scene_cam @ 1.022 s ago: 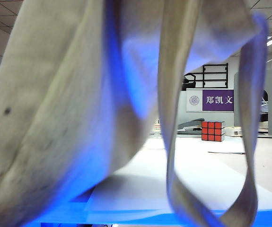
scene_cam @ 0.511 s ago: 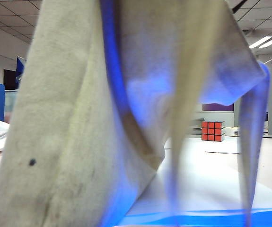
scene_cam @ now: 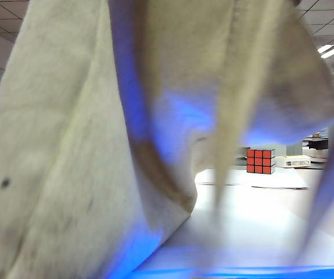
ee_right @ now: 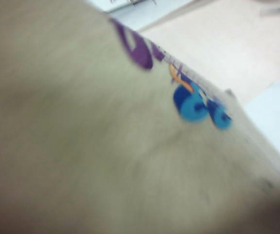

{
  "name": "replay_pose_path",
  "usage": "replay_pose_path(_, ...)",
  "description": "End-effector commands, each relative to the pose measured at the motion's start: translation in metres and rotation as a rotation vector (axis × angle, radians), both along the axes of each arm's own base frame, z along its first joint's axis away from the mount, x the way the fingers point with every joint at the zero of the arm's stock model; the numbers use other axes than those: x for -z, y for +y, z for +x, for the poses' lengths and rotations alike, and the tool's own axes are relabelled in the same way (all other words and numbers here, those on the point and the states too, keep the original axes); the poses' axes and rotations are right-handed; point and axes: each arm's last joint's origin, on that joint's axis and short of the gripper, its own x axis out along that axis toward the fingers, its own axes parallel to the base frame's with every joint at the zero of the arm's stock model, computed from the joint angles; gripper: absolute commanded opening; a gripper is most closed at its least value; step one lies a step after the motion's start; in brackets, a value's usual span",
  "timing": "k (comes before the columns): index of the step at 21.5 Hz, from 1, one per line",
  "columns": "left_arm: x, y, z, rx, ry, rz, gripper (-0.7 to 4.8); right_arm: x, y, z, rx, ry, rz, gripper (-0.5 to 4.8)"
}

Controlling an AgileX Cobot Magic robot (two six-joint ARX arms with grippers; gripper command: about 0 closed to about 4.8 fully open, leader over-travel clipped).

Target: Take the glasses case out of the canvas bag and put it on the table.

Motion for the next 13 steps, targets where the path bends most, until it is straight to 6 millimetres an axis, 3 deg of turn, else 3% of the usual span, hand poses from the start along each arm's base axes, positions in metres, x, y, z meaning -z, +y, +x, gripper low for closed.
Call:
replay_pose_path(1, -0.001, -0.002, 0.002, 0.009, -0.025, -0.005, -0.01, -0.018, -0.005, -0.005, -0.003, -0.064, 0.118, -0.07)
replay_pose_path(7, -0.006, -0.003, 0.001, 0.055, -0.068, -0.044, -0.01, 0.004, -0.005, -0.008, -0.063, 0.092, 0.005, -0.07)
replay_pose_path(13, -0.006, -0.002, 0.0, 0.067, -0.082, -0.047, -0.01, 0.011, -0.013, -0.016, -0.081, 0.178, -0.07, -0.07)
